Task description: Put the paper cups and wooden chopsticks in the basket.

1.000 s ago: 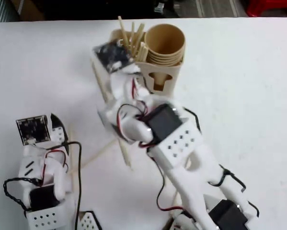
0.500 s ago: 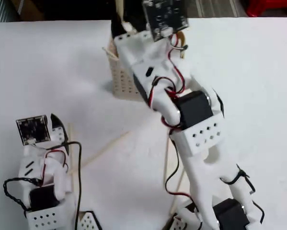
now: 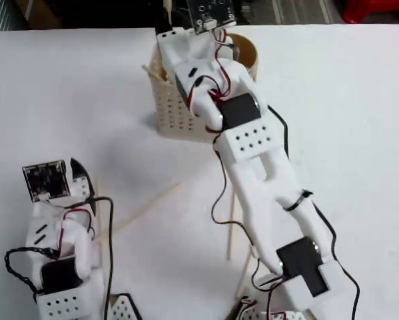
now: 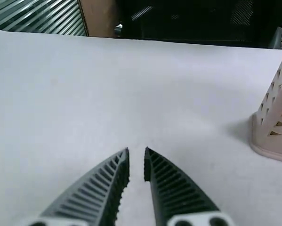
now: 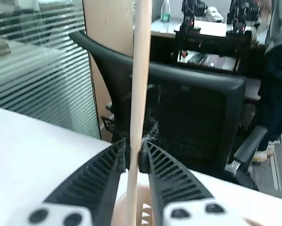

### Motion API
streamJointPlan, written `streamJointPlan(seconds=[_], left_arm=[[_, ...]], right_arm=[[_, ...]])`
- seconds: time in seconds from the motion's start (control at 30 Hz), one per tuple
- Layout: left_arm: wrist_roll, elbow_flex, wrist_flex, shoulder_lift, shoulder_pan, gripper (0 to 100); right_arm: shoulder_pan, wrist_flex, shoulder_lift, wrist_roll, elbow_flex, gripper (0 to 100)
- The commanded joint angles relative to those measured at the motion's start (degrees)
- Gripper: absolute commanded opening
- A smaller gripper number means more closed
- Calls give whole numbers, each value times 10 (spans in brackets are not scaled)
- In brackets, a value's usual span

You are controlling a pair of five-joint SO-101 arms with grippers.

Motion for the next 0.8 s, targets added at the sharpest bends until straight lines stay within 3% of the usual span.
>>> streamJointPlan(seconds=[0.0, 0.17, 0.53, 0.77], left_arm=[[-6, -4, -13, -7, -6, 73], [-7, -4, -13, -7, -6, 73], [-7, -3, -13, -7, -6, 73], [-7, -3, -13, -7, -6, 72]], right_arm=[[8, 22, -9, 8, -30, 79], [9, 151, -76, 9, -30, 208], [68, 512, -201, 9, -24, 170], [127, 612, -206, 4, 90, 170]])
